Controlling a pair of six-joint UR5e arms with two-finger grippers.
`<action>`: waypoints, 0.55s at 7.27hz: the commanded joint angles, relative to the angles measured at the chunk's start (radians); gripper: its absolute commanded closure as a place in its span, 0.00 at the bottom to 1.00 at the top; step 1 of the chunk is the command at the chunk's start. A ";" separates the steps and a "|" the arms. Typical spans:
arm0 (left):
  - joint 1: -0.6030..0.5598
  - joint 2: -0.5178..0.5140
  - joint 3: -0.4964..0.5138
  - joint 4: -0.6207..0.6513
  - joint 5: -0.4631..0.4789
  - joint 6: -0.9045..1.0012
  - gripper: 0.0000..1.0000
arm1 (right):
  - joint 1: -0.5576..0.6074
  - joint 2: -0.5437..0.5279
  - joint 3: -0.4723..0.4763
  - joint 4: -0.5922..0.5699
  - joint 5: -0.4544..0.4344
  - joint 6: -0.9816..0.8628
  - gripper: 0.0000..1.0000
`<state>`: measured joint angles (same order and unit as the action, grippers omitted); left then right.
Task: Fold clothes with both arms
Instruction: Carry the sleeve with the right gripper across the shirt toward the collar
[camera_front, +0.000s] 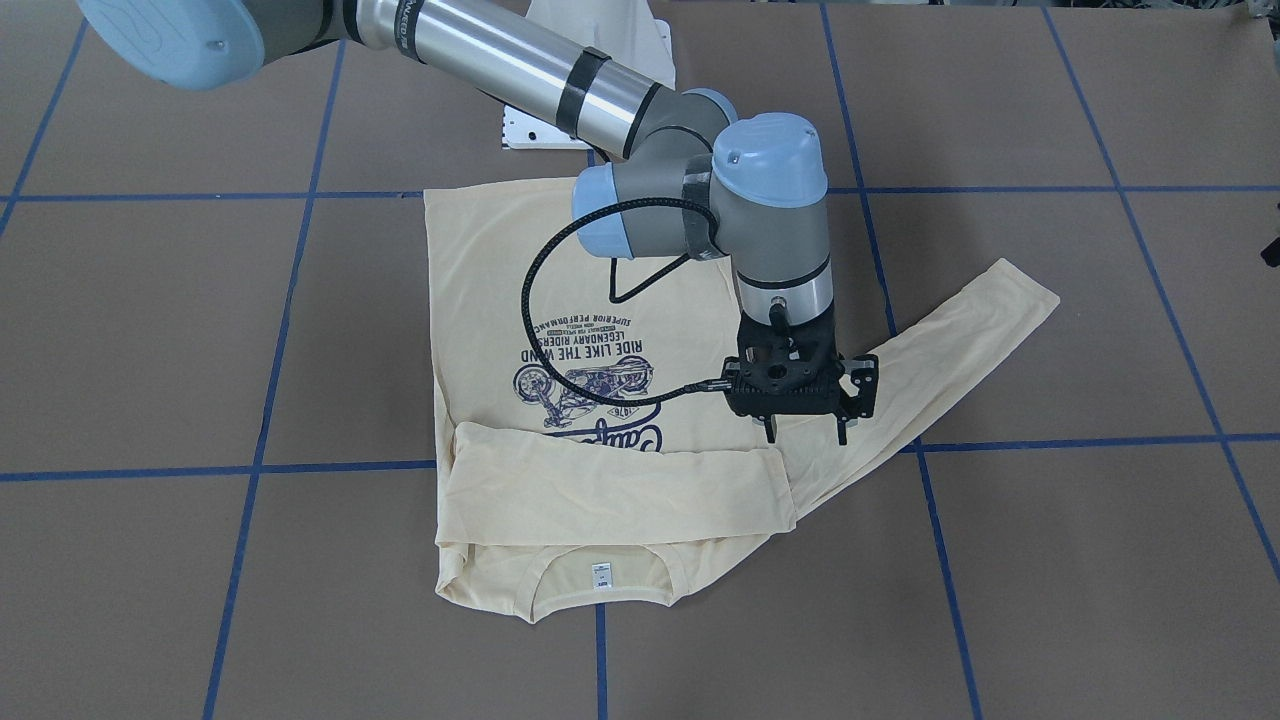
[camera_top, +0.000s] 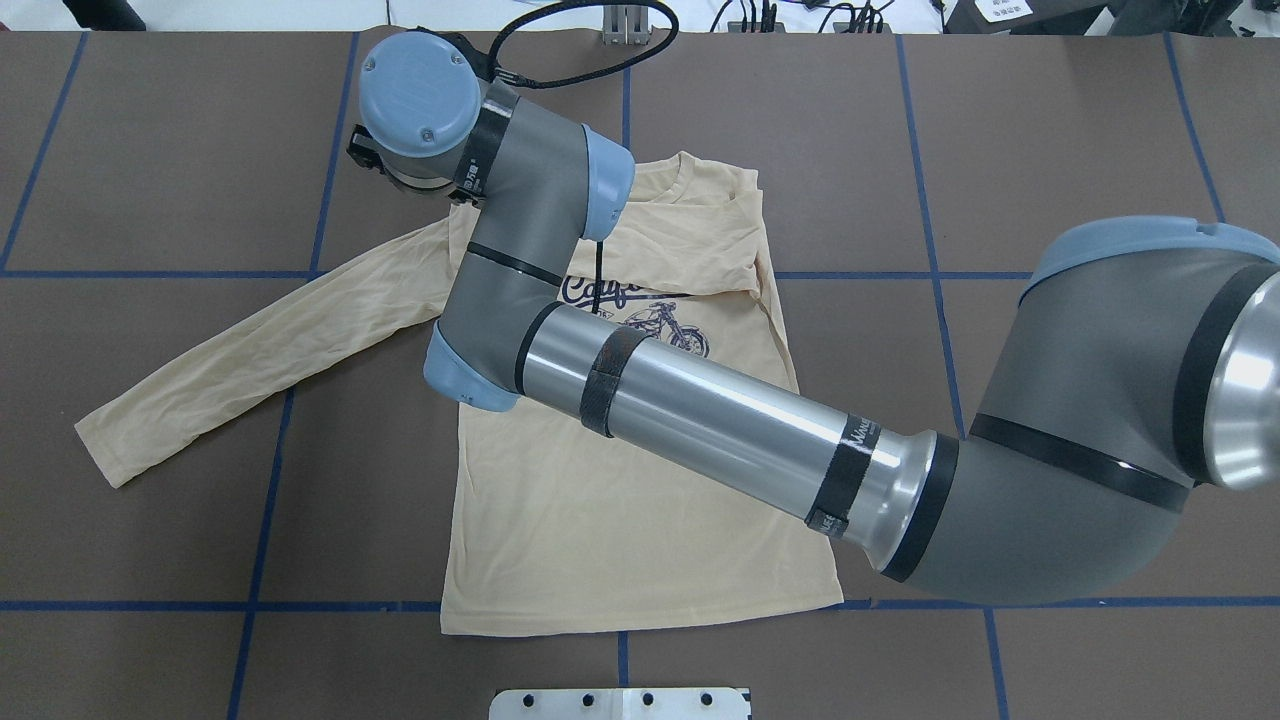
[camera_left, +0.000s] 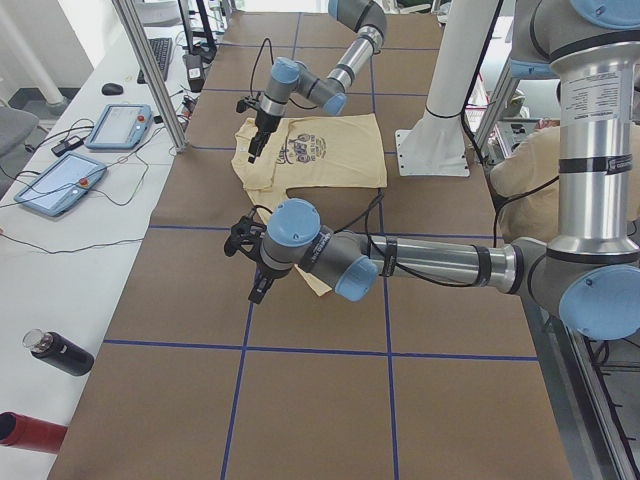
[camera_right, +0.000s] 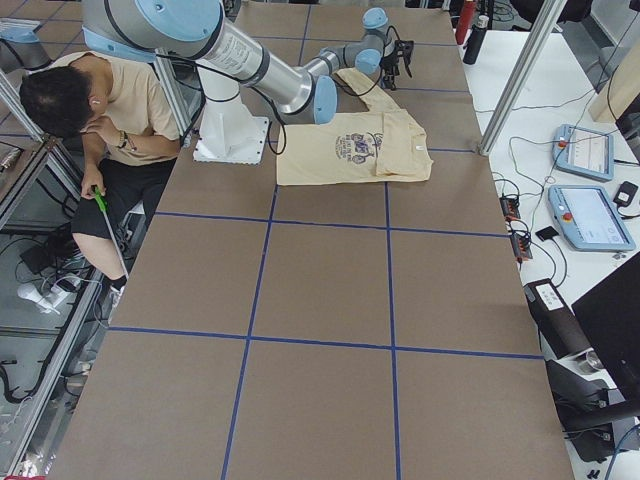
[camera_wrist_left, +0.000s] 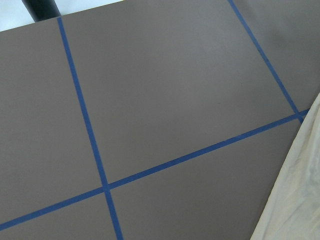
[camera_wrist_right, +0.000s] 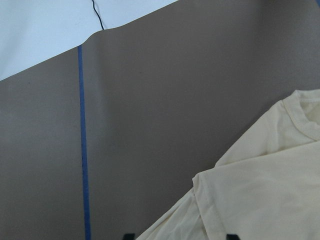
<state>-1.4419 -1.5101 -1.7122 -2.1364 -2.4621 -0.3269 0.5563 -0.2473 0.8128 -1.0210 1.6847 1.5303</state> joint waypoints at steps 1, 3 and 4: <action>0.204 -0.041 0.043 -0.048 0.114 -0.171 0.00 | -0.001 -0.177 0.298 -0.121 0.050 0.016 0.02; 0.299 -0.035 0.127 -0.051 0.166 -0.193 0.01 | 0.022 -0.330 0.477 -0.151 0.078 0.005 0.02; 0.301 -0.029 0.181 -0.084 0.161 -0.187 0.01 | 0.054 -0.374 0.511 -0.146 0.125 0.002 0.02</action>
<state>-1.1675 -1.5429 -1.5964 -2.1941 -2.3056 -0.5117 0.5785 -0.5477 1.2520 -1.1631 1.7633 1.5382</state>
